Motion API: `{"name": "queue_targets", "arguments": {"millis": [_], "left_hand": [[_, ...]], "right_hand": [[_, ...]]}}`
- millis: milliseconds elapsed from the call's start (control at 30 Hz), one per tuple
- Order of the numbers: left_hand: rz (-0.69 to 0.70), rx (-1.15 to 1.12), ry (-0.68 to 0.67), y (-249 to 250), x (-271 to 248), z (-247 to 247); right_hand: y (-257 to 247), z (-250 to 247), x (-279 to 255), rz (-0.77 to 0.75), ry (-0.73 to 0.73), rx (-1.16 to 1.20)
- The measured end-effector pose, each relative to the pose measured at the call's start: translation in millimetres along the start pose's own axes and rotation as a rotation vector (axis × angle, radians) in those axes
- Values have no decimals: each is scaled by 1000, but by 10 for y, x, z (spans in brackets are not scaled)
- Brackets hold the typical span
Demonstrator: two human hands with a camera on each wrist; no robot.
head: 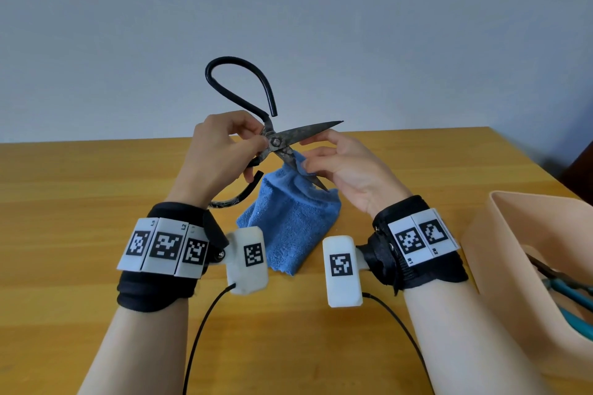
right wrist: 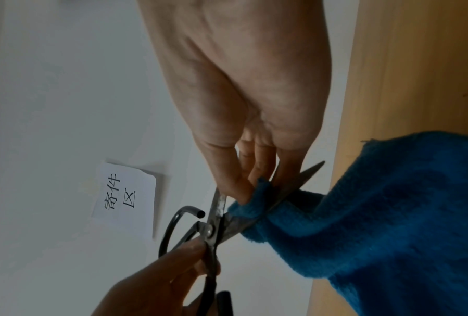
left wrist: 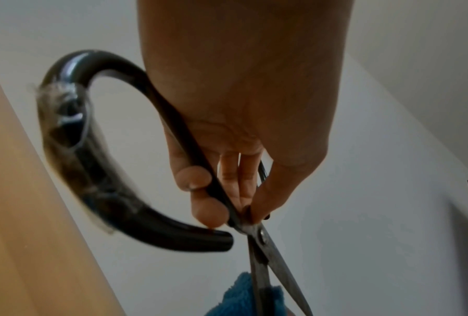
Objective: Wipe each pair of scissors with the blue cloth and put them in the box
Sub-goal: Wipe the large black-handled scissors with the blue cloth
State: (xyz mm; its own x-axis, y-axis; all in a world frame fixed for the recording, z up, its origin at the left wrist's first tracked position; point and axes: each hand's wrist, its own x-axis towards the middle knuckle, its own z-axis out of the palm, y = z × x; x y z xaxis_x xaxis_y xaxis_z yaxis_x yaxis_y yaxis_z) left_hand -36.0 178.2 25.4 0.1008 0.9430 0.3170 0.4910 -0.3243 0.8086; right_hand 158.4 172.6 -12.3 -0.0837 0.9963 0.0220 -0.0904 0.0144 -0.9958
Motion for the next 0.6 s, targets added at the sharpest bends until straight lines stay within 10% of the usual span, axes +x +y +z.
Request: {"name": "queue_targets", "arguments": {"millis": [600], "left_hand": [[-11, -8, 25, 16, -11, -12]], "right_hand": [[-11, -26, -8, -13, -8, -46]]}}
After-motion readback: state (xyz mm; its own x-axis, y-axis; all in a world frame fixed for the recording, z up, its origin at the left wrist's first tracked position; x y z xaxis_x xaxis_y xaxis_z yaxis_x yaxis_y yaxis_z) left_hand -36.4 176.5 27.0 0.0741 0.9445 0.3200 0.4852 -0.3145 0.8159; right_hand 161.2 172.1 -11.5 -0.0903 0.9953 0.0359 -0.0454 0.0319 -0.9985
